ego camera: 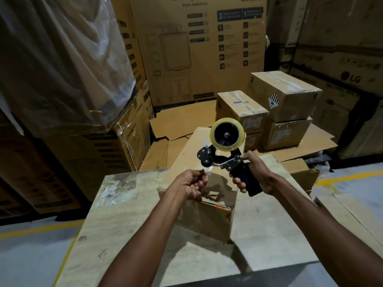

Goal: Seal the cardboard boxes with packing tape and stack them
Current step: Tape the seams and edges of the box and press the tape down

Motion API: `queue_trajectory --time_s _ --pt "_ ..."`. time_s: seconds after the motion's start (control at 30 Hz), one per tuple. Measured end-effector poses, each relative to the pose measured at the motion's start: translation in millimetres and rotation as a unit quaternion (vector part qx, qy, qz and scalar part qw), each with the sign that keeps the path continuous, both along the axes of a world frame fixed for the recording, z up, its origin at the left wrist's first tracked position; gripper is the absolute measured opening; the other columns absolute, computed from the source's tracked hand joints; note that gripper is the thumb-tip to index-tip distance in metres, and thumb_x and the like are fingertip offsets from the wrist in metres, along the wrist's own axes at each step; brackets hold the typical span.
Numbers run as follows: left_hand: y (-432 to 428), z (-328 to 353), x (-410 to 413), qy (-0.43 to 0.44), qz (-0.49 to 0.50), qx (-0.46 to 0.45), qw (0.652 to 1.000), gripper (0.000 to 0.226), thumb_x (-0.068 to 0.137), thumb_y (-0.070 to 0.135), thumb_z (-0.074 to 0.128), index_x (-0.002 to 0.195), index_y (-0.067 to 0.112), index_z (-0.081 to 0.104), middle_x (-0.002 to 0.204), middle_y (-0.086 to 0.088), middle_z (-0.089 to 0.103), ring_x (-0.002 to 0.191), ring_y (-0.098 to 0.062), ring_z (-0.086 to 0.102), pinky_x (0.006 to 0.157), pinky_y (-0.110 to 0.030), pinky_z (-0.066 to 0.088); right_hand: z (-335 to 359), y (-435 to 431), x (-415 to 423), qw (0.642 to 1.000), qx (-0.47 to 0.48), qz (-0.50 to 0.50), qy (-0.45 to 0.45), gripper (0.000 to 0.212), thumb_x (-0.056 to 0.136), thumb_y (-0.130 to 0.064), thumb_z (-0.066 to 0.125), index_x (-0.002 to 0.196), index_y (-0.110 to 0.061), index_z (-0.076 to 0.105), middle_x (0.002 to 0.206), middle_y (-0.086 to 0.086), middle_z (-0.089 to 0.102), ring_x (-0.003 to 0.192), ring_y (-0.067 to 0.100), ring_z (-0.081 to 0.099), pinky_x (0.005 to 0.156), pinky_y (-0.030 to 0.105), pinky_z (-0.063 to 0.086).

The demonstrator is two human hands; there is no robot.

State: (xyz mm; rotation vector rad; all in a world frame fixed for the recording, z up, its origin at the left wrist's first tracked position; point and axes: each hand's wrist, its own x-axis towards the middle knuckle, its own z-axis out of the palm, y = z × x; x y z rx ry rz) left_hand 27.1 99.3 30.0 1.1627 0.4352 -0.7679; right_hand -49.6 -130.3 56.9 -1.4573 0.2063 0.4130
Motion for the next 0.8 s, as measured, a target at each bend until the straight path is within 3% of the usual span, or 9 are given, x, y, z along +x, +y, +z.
queue_trajectory --time_s 0.13,0.33,0.43,0.57,0.7,0.8 --pt "7.5 -6.2 8.4 -0.087 0.035 0.08 0.992 0.026 0.098 0.003 0.044 0.082 0.007 0.064 0.055 -0.006 0.061 0.037 -0.011 0.049 0.033 -0.018 0.033 -4.7 2.7 -2.5 1.0 -0.011 0.017 -0.009 0.071 0.095 -0.058 0.03 0.098 0.006 0.062 0.075 0.017 0.054 0.058 0.025 0.047 0.058 0.035 0.041" --pt "29.7 -13.7 17.6 -0.243 0.043 0.224 0.943 0.017 0.091 0.001 0.069 0.074 0.003 0.069 0.063 -0.011 0.064 0.041 -0.012 0.05 0.037 -0.021 0.036 -10.1 23.0 -7.4 0.999 -0.027 0.033 -0.014 0.072 0.1 -0.053 0.025 0.095 0.006 0.064 0.074 0.017 0.056 0.057 0.024 0.047 0.056 0.033 0.042" --pt "47.3 -15.9 28.3 -0.286 0.034 0.272 0.918 0.016 0.085 0.005 0.077 0.071 0.002 0.069 0.058 -0.007 0.064 0.04 -0.012 0.052 0.04 -0.018 0.037 -16.8 35.5 -4.3 0.999 -0.035 0.038 -0.012 0.071 0.099 -0.054 0.026 0.095 0.004 0.066 0.076 0.017 0.057 0.059 0.025 0.047 0.059 0.034 0.043" --pt "94.7 -21.6 44.0 -0.328 0.052 0.298 0.895 0.024 0.088 0.012 0.08 0.088 -0.01 0.07 0.068 -0.01 0.065 0.057 -0.018 0.057 0.043 -0.021 0.043 -24.6 41.2 0.4 0.997 -0.055 0.047 -0.018 0.072 0.091 -0.063 0.034 0.098 0.002 0.066 0.08 0.018 0.057 0.061 0.025 0.048 0.06 0.035 0.039" --pt "136.3 -34.8 56.7 -0.367 0.014 0.349 0.862 0.029 0.091 0.018 0.077 0.077 -0.006 0.07 0.066 -0.012 0.062 0.062 -0.019 0.052 0.05 -0.023 0.039 -28.0 50.1 0.3 0.994 -0.094 0.057 -0.001 0.069 0.097 -0.061 0.033 0.088 -0.003 0.069 0.08 0.016 0.061 0.06 0.023 0.051 0.059 0.033 0.039" --pt "147.9 -47.6 63.0 -0.387 -0.022 0.371 0.844 0.032 0.093 0.017 0.075 0.066 0.004 0.064 0.055 -0.007 0.055 0.052 -0.018 0.047 0.048 -0.021 0.041 -34.3 67.5 0.9 0.989 -0.138 0.057 0.017 0.07 0.096 -0.065 0.032 0.089 -0.005 0.068 0.081 0.014 0.063 0.06 0.021 0.052 0.058 0.03 0.038"
